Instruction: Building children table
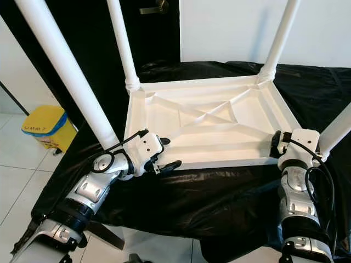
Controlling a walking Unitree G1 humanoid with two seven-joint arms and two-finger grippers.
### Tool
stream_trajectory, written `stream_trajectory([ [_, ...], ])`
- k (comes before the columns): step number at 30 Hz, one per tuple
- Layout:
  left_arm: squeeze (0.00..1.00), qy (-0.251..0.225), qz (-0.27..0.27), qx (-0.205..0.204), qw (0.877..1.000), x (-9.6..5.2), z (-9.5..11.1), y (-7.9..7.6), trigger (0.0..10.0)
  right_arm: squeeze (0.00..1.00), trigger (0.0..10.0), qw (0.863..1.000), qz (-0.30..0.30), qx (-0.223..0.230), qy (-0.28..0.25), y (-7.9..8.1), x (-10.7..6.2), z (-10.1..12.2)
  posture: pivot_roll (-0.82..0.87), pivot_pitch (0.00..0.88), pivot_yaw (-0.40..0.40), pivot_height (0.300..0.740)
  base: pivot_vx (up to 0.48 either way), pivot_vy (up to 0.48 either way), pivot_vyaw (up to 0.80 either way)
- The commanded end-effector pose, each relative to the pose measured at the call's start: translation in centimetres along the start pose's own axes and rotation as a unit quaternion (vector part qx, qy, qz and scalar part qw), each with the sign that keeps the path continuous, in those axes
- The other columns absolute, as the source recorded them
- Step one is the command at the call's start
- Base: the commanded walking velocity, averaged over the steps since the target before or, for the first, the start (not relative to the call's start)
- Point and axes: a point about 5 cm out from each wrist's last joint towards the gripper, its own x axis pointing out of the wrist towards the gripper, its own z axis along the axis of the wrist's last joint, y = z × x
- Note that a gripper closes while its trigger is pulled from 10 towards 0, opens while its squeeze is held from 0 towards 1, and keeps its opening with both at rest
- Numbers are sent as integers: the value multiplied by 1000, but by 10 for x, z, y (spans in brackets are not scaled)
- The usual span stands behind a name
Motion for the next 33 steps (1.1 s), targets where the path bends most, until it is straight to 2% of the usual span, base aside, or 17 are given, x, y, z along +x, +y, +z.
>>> stream_trajectory([
  [1, 0, 5, 6, 20, 1000, 2, 3, 9, 10000, 0, 10000, 996, -87, -2, -1, -38, 0, -1, -193, 62, 62, 740, 0, 0, 0],
  [3, 0, -11, 1, 29, 1000, 12, 14, 10, 10000, 0, 10000, 995, -100, -7, -2, -45, -1, -1, -200, 63, 66, 740, 0, 0, 0],
  [6, 0, -25, -8, 30, 999, 18, 20, 6, 10000, 0, 10000, 995, -102, -10, -6, -45, -2, -1, -206, 63, 69, 740, 0, 0, 0],
  [9, 0, -47, -19, 15, 999, 21, 26, -4, 10000, 0, 10000, 997, -76, -11, -14, -32, -5, 1, -214, 64, 71, 740, 0, 0, 0],
  [11, 0, -51, -20, 12, 998, 21, 27, -5, 10000, 0, 10000, 998, -68, -9, -15, -29, -5, 1, -214, 66, 72, 740, 0, 0, 0],
  [14, 0, -74, -3, -21, 997, 10, 30, -10, 10000, 0, 10000, 1000, 4, 5, -18, 3, -9, 3, -204, 76, 63, 740, 0, 0, 0],
  [15, 0, -74, -3, -21, 997, 10, 30, -10, 10000, 0, 10000, 1000, 4, 5, -18, 3, -9, 3, -204, 76, 63, 740, 0, 0, 0],
  [17, 0, -80, 12, -47, 996, -3, 27, -16, 10000, 0, 10000, 999, 44, 15, -18, 23, -10, 5, -182, 84, 48, 740, 0, 0, 0],
  [18, 0, -80, 12, -47, 996, -3, 27, -16, 10000, 0, 10000, 999, 44, 15, -18, 23, -10, 5, -182, 84, 48, 740, 0, 0, 0],
  [19, 0, -84, 23, -66, 994, -15, 25, -24, 10000, 0, 10000, 997, 73, 22, -17, 38, -10, 6, -161, 87, 36, 740, 0, 0, 0],
  [20, 0, -84, 31, -72, 993, -20, 25, -27, 10000, 0, 10000, 996, 86, 22, -17, 44, -10, 7, -156, 89, 33, 740, 0, 0, 0],
  [25, 0, -88, 61, -88, 990, -32, 27, -30, 10000, 0, 10000, 994, 106, 22, -14, 54, -7, 8, -119, 93, 16, 740, 0, 0, 0],
  [27, 0, -86, 85, -98, 988, -40, 27, -32, 10000, 0, 10000, 993, 118, 23, -15, 61, -5, 10, -97, 95, 5, 740, 0, 0, 0],
  [29, 0, -79, 130, -122, 981, -52, 26, -35, 10000, 0, 10000, 990, 139, 22, -18, 72, -1, 15, -74, 99, -8, 740, 0, 0, 0],
  [31, 0, -79, 130, -122, 981, -52, 26, -35, 10000, 0, 10000, 990, 139, 22, -18, 72, -1, 15, -74, 99, -8, 740, 0, 0, 0],
  [32, 0, -76, 152, -135, 976, -57, 25, -37, 10000, 0, 10000, 988, 152, 24, -18, 79, 0, 17, -50, 104, -26, 740, 0, 0, 0],
  [33, 0, -67, 179, -149, 970, -66, 24, -41, 10000, 0, 10000, 983, 179, 28, -18, 93, 1, 21, -6, 109, -55, 740, 0, 0, 0],
])
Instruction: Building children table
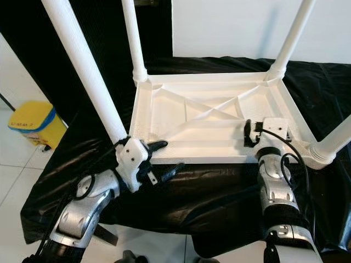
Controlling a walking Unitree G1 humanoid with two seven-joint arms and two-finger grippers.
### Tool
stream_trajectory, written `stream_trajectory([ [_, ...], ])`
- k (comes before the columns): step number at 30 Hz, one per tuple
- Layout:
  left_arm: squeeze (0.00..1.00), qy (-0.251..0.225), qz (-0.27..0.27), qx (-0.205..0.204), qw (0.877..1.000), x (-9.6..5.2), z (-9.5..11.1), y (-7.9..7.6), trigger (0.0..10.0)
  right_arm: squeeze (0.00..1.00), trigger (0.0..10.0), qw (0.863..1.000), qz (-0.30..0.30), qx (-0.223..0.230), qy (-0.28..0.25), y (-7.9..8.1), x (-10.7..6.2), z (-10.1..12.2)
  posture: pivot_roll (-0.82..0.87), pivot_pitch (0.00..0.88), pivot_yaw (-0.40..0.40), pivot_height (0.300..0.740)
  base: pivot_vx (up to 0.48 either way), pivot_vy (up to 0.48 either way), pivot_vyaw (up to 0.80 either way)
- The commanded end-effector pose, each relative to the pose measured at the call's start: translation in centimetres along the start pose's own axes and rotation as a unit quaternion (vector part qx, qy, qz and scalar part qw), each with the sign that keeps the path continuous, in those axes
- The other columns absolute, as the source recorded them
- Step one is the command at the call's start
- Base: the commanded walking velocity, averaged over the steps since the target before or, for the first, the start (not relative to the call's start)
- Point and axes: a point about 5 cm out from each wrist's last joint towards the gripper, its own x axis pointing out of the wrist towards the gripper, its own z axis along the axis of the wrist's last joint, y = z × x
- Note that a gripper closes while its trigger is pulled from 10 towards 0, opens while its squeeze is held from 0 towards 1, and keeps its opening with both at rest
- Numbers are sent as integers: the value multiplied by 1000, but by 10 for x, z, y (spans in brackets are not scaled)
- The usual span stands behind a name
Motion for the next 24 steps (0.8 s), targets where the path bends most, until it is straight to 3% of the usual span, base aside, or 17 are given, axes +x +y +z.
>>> stream_trajectory([
  [1, 0, 11, 109, -17, 994, -10, -2, 4, 10000, 0, 10000, 1000, 29, 0, 9, 12, 4, -1, -6, 109, -55, 740, 0, 0, 0],
  [2, 0, 11, 109, -17, 994, -10, -2, 4, 10000, 0, 10000, 1000, 29, 0, 9, 12, 4, -1, -6, 109, -55, 740, 0, 0, 0],
  [5, 0, 30, 172, -22, 984, -36, 1, 2, 10000, 0, 10000, 995, 103, 14, 10, 48, 15, 7, 70, 118, -96, 740, 0, 0, 0],
  [12, 0, 58, 229, -19, 971, -64, 3, 4, 10000, 0, 10000, 986, 163, 14, 15, 78, 20, 12, 144, 135, -153, 740, 0, 0, 0],
  [14, 0, 67, 262, -20, 963, -76, 4, 2, 10000, 0, 10000, 981, 193, 12, 18, 93, 22, 15, 177, 145, -175, 740, 0, 0, 0],
  [18, 0, 70, 275, -21, 959, -80, 5, 1, 10000, 0, 10000, 979, 203, 11, 20, 98, 22, 15, 193, 148, -185, 740, 0, 0, 0],
  [22, 0, 78, 348, -31, 934, -101, 7, 1, 10000, 0, 10000, 971, 238, 11, 26, 113, 22, 17, 233, 162, -217, 740, 0, 0, 0],
  [24, 0, 78, 348, -31, 934, -101, 7, 1, 10000, 0, 10000, 971, 238, 11, 26, 113, 22, 17, 233, 162, -217, 740, 0, 0, 0],
])
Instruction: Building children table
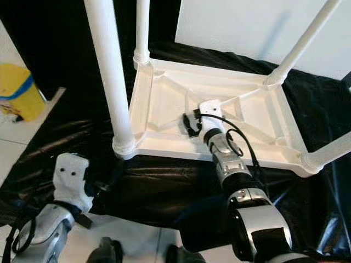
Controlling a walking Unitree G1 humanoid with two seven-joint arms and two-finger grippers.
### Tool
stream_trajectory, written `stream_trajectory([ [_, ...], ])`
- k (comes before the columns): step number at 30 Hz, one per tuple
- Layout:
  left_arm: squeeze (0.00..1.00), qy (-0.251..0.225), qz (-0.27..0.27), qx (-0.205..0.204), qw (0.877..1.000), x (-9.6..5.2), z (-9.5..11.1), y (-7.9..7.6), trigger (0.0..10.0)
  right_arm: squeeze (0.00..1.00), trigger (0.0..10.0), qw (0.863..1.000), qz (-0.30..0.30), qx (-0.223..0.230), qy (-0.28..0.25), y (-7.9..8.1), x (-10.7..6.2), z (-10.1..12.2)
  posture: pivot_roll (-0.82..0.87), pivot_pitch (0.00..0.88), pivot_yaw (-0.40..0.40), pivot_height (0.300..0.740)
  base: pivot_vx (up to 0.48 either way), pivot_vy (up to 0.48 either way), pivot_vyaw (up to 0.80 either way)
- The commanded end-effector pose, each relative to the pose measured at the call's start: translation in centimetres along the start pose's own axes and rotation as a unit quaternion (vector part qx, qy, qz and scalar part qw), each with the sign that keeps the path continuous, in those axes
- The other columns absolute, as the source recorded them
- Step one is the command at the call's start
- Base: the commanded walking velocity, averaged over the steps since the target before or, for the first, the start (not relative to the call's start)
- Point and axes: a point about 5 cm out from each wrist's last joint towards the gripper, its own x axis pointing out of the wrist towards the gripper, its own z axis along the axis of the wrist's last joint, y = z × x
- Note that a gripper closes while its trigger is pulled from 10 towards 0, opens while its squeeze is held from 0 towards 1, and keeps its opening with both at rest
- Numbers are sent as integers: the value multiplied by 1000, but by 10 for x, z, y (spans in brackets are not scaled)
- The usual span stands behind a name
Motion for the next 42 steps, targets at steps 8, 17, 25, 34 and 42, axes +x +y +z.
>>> stream_trajectory([
  [8, 0, -9, 94, 31, 995, 7, 9, 29, 10000, 0, 10000, 999, 31, 4, 9, 11, -3, -10, 219, 156, -212, 740, 0, 0, 0],
  [17, 0, -18, 112, 81, 990, 37, 17, 79, 10000, 0, 10000, 1000, 1, 14, -22, 2, -16, -12, 134, 112, -152, 740, 0, 0, 0],
  [25, 0, -30, 96, 99, 990, 81, 25, 102, 10000, 0, 10000, 996, -80, 12, -39, -18, -37, -18, 24, 92, -79, 740, 0, 0, 0],
  [34, 0, -58, 71, 74, 993, 133, 40, 107, 10000, 0, 10000, 979, -184, -10, -85, -41, -65, -7, -98, 112, 0, 740, 0, 0, 0],
  [42, 0, -70, 8, 65, 995, 171, 48, 85, 10000, 0, 10000, 960, -264, -12, -95, -50, -108, -5, -211, 148, 63, 740, 0, 0, 0],
])
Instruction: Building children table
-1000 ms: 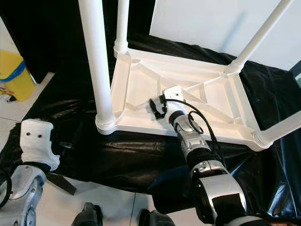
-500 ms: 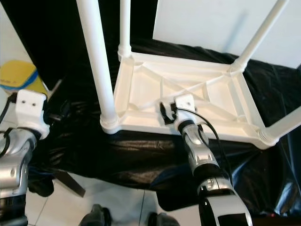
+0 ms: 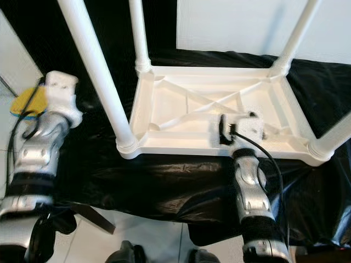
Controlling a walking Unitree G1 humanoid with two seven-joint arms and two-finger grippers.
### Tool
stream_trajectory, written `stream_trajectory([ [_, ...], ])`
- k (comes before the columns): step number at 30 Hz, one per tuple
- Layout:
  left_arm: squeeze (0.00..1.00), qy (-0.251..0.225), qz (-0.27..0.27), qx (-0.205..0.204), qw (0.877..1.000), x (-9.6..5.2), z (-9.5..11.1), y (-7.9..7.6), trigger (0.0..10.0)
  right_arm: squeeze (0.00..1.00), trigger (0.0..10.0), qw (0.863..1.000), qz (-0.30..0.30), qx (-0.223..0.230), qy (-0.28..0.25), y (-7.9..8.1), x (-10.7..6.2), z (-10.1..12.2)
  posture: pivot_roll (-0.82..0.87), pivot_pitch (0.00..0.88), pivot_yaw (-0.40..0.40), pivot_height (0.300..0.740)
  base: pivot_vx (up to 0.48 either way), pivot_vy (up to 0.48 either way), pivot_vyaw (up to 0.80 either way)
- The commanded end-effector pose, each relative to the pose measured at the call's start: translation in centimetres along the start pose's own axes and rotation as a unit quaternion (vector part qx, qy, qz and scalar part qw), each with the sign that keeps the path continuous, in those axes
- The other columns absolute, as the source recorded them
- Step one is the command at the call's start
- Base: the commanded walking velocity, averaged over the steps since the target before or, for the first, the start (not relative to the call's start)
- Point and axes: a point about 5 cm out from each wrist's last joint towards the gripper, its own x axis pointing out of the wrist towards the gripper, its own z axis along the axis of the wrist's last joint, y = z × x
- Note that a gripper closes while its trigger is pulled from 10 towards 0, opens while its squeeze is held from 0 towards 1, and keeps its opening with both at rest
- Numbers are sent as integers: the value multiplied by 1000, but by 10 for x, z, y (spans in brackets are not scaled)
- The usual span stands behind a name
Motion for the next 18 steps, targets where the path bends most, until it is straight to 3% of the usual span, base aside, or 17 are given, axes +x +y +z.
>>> stream_trajectory([
  [1, 0, 2, -21, -4, 1000, 6, -4, -8, 10000, 0, 10000, 1000, -22, -7, 0, -7, -8, 4, -232, 156, 70, 740, 0, 0, 0],
  [4, 0, -7, -42, -15, 999, 15, 0, -14, 10000, 0, 10000, 999, -43, -13, -2, -13, -22, 9, -251, 163, 78, 740, 0, 0, 0],
  [6, 0, -7, -42, -15, 999, 15, 0, -14, 10000, 0, 10000, 999, -43, -13, -2, -13, -22, 9, -251, 163, 78, 740, 0, 0, 0],
  [8, 0, -25, -84, -35, 996, 24, 5, -27, 10000, 0, 10000, 997, -77, -19, 6, -25, -38, 12, -331, 187, 102, 740, 0, 0, 0],
  [11, 0, -33, -102, -46, 993, 27, 8, -32, 10000, 0, 10000, 995, -92, -22, 10, -30, -45, 13, -336, 189, 103, 740, 0, 0, 0],
  [12, 0, -43, -130, -56, 989, 30, 10, -40, 10000, 0, 10000, 993, -113, -27, 17, -36, -54, 14, -357, 195, 108, 740, 0, 0, 0],
  [18, 0, -60, -195, -63, 977, 34, 13, -61, 10000, 0, 10000, 989, -137, -22, 51, -41, -74, 14, -388, 205, 109, 740, 0, 0, 0],
])
